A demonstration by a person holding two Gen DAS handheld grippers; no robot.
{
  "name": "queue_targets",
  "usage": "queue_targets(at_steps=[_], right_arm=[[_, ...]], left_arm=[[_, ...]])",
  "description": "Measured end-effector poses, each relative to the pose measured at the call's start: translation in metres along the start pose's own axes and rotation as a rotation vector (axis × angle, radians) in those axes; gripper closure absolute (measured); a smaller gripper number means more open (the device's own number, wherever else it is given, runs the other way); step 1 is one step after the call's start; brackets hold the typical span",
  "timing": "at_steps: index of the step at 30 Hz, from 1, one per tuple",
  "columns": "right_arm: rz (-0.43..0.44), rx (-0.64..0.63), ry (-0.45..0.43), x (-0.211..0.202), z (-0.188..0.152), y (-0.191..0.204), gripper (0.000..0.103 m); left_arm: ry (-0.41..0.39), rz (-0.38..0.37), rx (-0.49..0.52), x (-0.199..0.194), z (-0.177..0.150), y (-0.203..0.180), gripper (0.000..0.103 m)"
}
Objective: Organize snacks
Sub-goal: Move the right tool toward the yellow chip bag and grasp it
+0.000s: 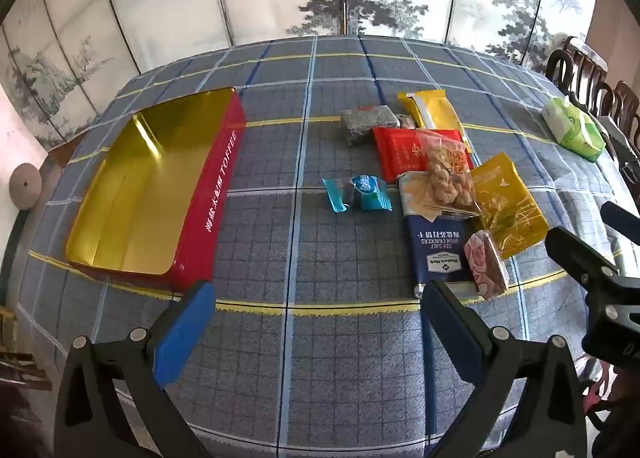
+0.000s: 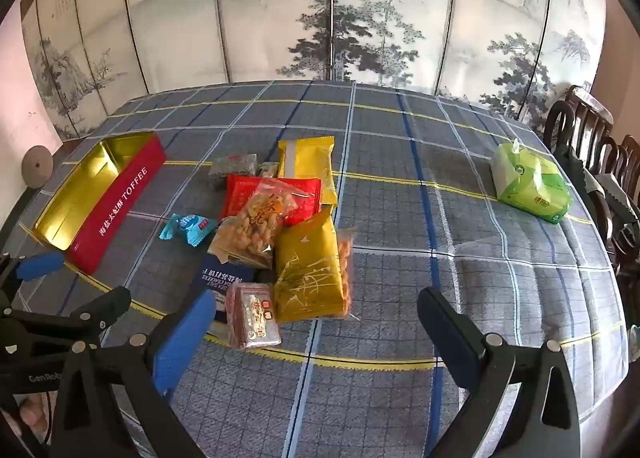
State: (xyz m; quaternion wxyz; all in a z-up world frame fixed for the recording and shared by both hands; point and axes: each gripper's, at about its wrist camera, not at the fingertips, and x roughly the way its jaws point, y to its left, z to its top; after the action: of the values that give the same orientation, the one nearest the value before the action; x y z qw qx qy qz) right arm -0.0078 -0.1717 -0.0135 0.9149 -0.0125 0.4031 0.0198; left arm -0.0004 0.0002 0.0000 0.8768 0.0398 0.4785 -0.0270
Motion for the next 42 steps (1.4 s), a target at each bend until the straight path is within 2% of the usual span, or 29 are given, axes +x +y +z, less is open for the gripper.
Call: queue_targets(at_steps=[2, 3, 16, 26, 42], right_arm=[[-0.001, 0.002, -0.001, -0.002, 0.0, -0.002, 0.0], [-0.001, -0.001, 0.037, 0.0, 0.002, -0.002, 0.0], [0.013, -0.011, 0.019, 0.006, -0.001, 0.002, 0.001], [0.039, -0.004, 0.063, 0.01, -0.005, -0.006, 0.028], [0.039, -0.017, 0.081, 0.02, -0.003, -0.001, 0.031]], left_arm=[[0.005, -0.006, 0.003, 0.0, -0.001, 0.0, 0.0], [0.027, -0.005, 0.009, 0.005, 0.0, 0.0, 0.0], [0.018, -0.005, 0.013, 0.009, -0.001, 0.0, 0.002], [0.022, 0.004, 0.011, 0.011, -0.006, 0.008, 0.009], [0.032, 0.0, 0.013, 0.013, -0.007, 0.007, 0.01]])
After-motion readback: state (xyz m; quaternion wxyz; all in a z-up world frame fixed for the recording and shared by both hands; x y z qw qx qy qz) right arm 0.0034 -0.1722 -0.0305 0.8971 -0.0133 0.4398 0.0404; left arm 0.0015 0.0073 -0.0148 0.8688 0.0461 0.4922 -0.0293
